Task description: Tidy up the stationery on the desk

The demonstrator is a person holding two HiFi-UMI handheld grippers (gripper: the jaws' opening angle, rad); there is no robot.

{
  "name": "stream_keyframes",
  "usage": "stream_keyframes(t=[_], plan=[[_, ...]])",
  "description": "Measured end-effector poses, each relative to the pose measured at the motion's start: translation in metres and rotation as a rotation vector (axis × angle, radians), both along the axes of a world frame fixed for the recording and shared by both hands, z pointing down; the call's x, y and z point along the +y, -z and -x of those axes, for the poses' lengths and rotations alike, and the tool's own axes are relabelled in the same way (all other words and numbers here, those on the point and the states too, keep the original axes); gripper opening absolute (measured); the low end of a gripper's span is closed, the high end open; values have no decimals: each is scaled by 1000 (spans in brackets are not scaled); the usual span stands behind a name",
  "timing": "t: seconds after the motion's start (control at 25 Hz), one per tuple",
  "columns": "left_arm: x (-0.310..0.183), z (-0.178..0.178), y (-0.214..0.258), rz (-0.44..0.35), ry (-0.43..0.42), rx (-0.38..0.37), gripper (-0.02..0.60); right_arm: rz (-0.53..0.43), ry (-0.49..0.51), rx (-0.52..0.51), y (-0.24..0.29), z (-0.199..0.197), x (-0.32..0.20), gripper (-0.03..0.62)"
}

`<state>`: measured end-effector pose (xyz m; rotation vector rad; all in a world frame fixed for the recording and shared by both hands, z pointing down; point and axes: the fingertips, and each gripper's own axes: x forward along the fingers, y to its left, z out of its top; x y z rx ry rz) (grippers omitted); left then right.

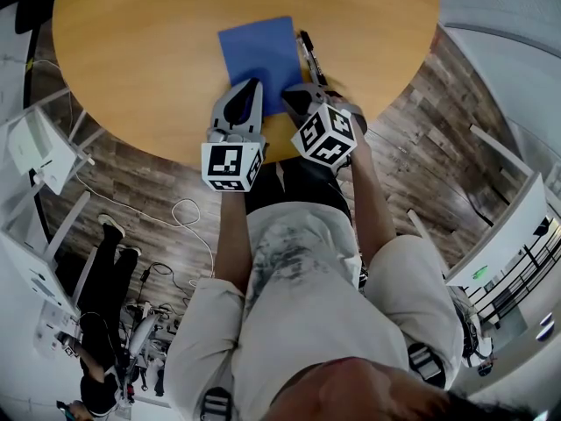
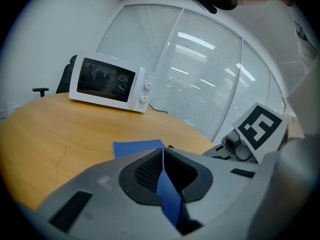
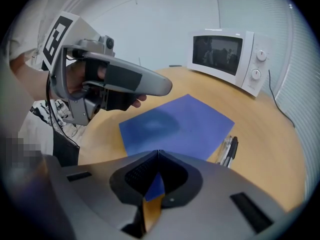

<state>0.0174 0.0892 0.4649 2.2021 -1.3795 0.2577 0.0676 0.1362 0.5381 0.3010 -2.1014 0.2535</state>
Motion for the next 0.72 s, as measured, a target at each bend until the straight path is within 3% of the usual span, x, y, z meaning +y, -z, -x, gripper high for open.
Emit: stream_keyframes(t=[0.72], plan=[[6,-15,1,2,-10,-4,17,-59,-49,6,7,-27,-1,66]])
